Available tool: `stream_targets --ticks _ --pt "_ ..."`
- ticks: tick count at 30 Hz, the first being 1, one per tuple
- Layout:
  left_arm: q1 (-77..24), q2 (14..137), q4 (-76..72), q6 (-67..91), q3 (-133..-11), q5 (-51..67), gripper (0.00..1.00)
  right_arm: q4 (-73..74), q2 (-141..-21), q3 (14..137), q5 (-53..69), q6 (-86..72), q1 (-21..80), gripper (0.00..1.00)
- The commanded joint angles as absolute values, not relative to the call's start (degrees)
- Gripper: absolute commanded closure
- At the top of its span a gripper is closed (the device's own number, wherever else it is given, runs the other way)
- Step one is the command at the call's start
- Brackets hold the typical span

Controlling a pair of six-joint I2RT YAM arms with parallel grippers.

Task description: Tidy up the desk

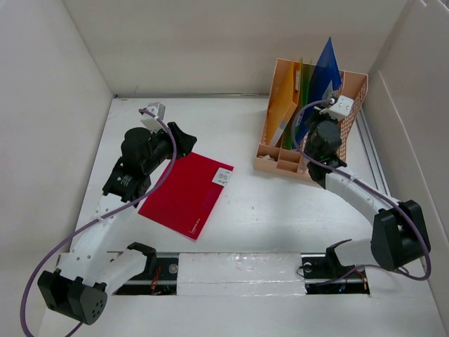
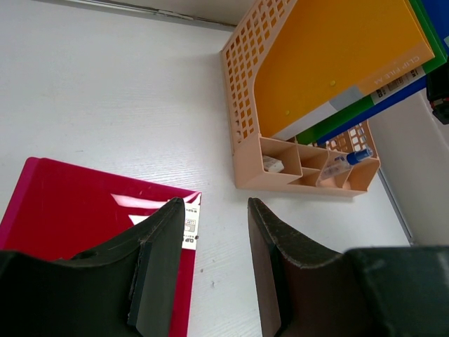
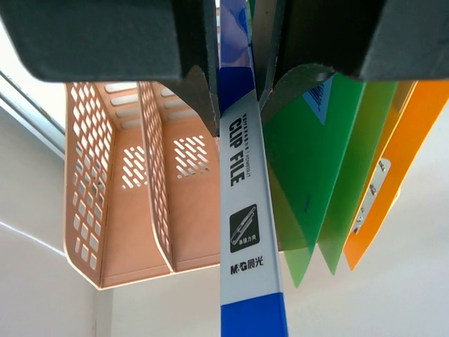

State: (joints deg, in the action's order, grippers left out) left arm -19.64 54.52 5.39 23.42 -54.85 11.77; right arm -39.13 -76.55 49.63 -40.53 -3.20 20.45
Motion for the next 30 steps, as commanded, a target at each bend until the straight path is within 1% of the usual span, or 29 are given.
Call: stream_targets --ticks 1,9,12,17,18,19,20,23,24,25,26,30 --pt "-19.4 53.6 3.1 22.9 -54.9 12.1 0.63 -45.8 -78.7 48.9 -40.5 -3.8 20.9 1.0" --pt "-19.4 53.9 2.7 23.2 -54.8 12.5 0.63 -45.2 -80.2 45.4 -43.5 -7.6 23.7 1.0" --pt "-19.4 54.2 2.7 23.2 -54.8 12.0 0.63 -43.8 -79.9 45.4 -46.0 -8.3 25.1 1.0" --pt "-19.4 54.3 2.5 23.3 -54.7 12.1 0.63 -41.7 -78.8 45.1 -46.5 -8.2 25.7 1.0" --pt "-19.4 54.4 2.6 23.3 -54.7 11.9 0.63 -40.9 -78.3 45.3 -45.7 -8.5 25.7 0.96" --pt "-19.4 54.6 2.6 23.3 -54.7 12.0 0.63 -39.4 -78.0 45.9 -44.6 -8.9 25.7 0.91" --pt "-19.4 54.6 2.8 23.3 -54.8 12.5 0.63 -35.2 -77.3 46.7 -42.6 -9.4 25.7 0.8" --pt "-19.4 54.6 2.5 23.3 -54.8 12.5 0.62 -31.6 -76.5 49.4 -40.8 -10.9 25.7 0.6" --pt "-19.4 54.7 2.7 23.3 -54.8 12.2 0.61 -29.3 -76.2 49.8 -38.6 -11.9 25.7 0.52" --pt "-19.4 54.6 2.8 23.3 -54.8 12.1 0.62 -28.1 -76.0 51.1 -37.6 -12.4 25.7 0.49" --pt "-19.4 54.4 2.8 23.2 -54.8 12.2 0.62 -26.0 -75.9 51.7 -36.3 -13.0 26.2 0.44" --pt "-19.4 53.8 2.5 23.2 -54.6 11.6 0.61 -21.7 -76.2 54.1 -33.0 -14.5 26.7 0.37"
